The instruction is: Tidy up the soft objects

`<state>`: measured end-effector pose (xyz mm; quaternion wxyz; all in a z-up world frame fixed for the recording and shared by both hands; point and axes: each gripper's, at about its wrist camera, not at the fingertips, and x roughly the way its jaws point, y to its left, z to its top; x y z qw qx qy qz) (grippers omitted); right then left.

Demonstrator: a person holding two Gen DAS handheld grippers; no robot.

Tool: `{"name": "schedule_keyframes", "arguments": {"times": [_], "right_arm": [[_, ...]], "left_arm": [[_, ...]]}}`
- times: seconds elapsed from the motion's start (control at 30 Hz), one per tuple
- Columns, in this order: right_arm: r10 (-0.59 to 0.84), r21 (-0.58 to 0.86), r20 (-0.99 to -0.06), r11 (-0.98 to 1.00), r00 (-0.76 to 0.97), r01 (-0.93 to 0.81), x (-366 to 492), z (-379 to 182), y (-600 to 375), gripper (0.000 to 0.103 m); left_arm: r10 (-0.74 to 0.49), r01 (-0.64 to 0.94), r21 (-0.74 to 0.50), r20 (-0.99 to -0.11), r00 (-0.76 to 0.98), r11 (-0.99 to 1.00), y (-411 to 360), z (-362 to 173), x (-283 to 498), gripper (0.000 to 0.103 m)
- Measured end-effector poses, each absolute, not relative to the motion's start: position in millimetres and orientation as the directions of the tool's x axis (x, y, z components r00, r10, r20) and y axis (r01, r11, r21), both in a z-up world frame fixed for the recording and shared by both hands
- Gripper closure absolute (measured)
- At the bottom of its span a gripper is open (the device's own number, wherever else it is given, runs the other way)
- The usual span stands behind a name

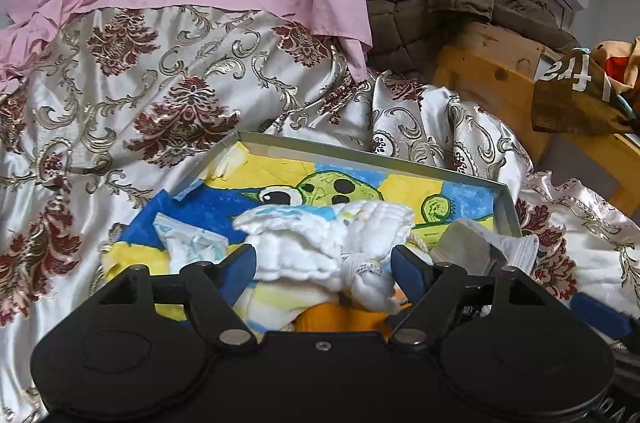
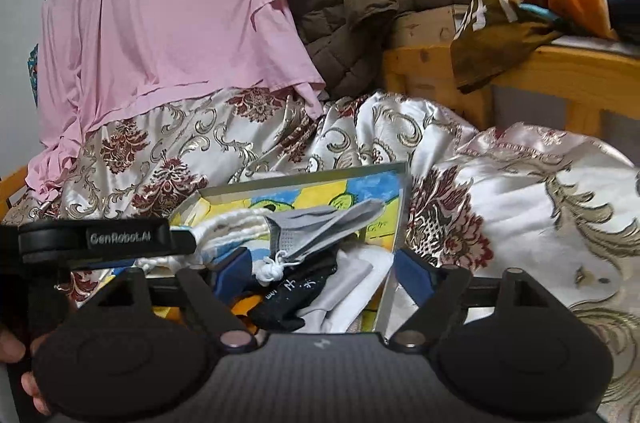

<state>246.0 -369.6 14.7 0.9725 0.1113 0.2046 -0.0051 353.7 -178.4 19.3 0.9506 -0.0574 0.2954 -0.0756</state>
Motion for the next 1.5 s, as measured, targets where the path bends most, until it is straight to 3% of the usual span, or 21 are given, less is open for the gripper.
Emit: {"name": "schedule_keyframes", "arguments": {"times": [0.67,1.5], "right_arm": [[0.015,0.192,-0.327,0.98,0.945,0.051,189.8,49.0,-360.6,0.007],[-0.021,0.168,-0.284,0.983,0.959,0.071,113.3,57.7,-336.7,0.001]], "left_arm": [[-0.116,0.054,-0.134,-0.517,0.848,0.99,-142.9,44.6,268.6,0.019],[-0.054,0.007,-0.108,-0.441,0.896,0.994,-120.7,62.2,176.8,0.01]]}}
